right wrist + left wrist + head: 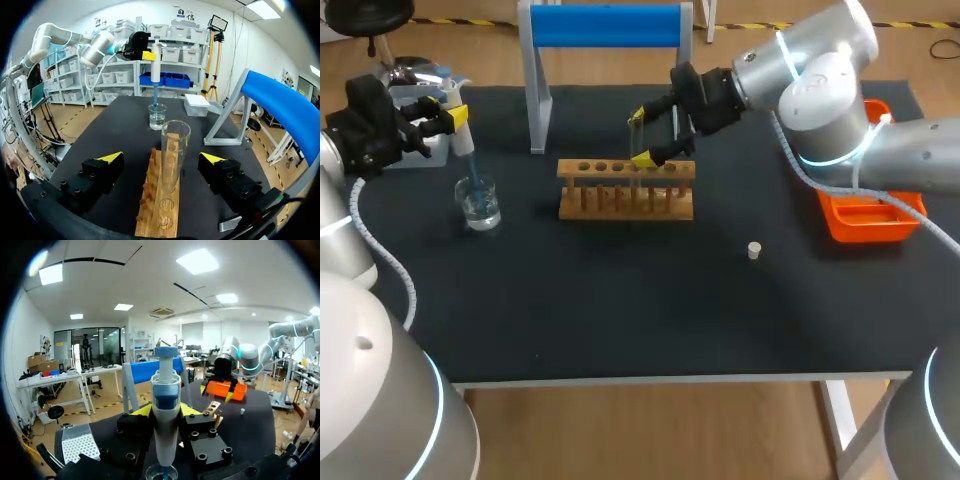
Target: Invert the test tube, pick up the pipette, mount the tip to pipette, aspirate from beaker and dispense into the tube, eject the tip, return the pipette, and cap with the stopper.
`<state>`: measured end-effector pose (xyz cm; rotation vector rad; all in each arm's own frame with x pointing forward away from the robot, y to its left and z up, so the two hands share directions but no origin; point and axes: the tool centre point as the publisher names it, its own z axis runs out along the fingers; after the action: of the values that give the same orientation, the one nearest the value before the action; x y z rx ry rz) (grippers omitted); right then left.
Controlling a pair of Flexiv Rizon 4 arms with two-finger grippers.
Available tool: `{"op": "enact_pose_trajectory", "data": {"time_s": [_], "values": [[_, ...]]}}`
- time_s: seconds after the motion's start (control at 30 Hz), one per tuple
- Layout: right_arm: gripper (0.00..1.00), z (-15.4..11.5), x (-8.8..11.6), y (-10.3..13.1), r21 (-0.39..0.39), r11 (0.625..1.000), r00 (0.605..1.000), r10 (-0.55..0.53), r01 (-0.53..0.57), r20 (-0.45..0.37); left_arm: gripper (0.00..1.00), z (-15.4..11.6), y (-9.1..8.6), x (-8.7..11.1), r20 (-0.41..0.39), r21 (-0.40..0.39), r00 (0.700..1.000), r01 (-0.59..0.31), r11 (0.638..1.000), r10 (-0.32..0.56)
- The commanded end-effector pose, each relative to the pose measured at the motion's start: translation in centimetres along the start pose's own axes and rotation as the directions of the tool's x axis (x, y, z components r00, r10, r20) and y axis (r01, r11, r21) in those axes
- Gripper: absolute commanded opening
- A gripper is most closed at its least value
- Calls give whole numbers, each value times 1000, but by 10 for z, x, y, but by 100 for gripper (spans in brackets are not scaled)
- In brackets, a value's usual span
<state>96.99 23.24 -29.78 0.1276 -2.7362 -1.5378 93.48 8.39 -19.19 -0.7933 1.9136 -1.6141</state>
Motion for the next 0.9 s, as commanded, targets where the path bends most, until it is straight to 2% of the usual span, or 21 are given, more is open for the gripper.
{"op": "enact_pose_trajectory", "data": {"time_s": [0.03, 0.9], "values": [[100, 0, 2, 5, 25, 1000, 1000, 5, -6, 11, 0, 1, 0, 0, 3, 0, 1000, 0, 1000, 0], [100, 2, 3, 4, 71, 997, 999, -45, 43, 29, 0, 1, 0, 0, 3, 0, 1000, 0, 1000, 0]]}}
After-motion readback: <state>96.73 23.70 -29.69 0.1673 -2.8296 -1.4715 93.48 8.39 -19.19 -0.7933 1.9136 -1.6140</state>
